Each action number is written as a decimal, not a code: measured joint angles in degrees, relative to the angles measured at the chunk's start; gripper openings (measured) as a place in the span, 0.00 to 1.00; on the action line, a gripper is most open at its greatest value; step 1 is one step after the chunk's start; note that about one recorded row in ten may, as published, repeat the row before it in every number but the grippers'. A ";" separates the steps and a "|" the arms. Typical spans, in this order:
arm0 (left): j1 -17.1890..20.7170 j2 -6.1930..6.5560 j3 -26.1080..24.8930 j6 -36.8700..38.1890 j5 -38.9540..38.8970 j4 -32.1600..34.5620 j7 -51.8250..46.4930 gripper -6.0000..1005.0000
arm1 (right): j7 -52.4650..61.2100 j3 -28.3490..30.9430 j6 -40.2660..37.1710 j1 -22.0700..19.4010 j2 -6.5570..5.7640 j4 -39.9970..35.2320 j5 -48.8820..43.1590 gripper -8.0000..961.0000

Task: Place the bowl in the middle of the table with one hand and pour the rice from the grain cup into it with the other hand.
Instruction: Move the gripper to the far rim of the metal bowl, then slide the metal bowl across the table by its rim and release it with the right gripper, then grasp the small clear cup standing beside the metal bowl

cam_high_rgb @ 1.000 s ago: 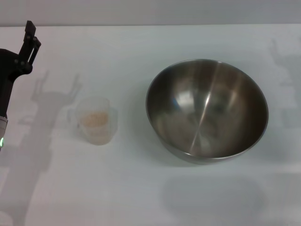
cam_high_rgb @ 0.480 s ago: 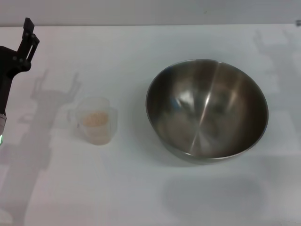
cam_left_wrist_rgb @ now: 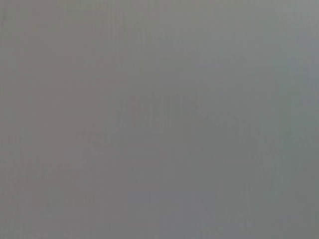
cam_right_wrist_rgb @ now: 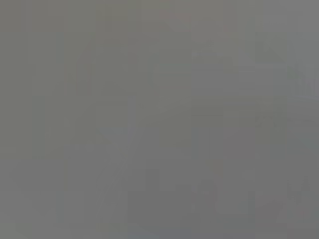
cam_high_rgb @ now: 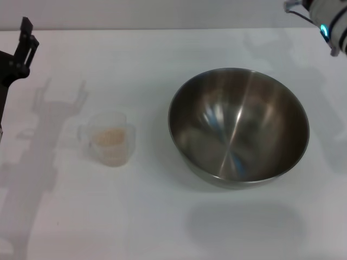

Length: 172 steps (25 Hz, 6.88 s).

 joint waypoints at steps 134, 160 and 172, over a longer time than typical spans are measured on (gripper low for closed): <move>-0.44 -0.02 -1.94 0.04 -3.68 -0.47 -3.40 0.83 | -32.18 32.36 84.57 23.29 -0.68 14.40 11.30 0.07; 0.11 0.06 -2.64 0.04 -3.68 0.06 -3.24 0.83 | -42.31 29.21 67.80 20.38 -0.17 2.59 20.34 0.48; -0.23 0.07 -2.17 -0.61 -3.46 0.87 -3.24 0.83 | -73.93 14.12 30.86 7.85 -0.11 3.95 46.65 0.48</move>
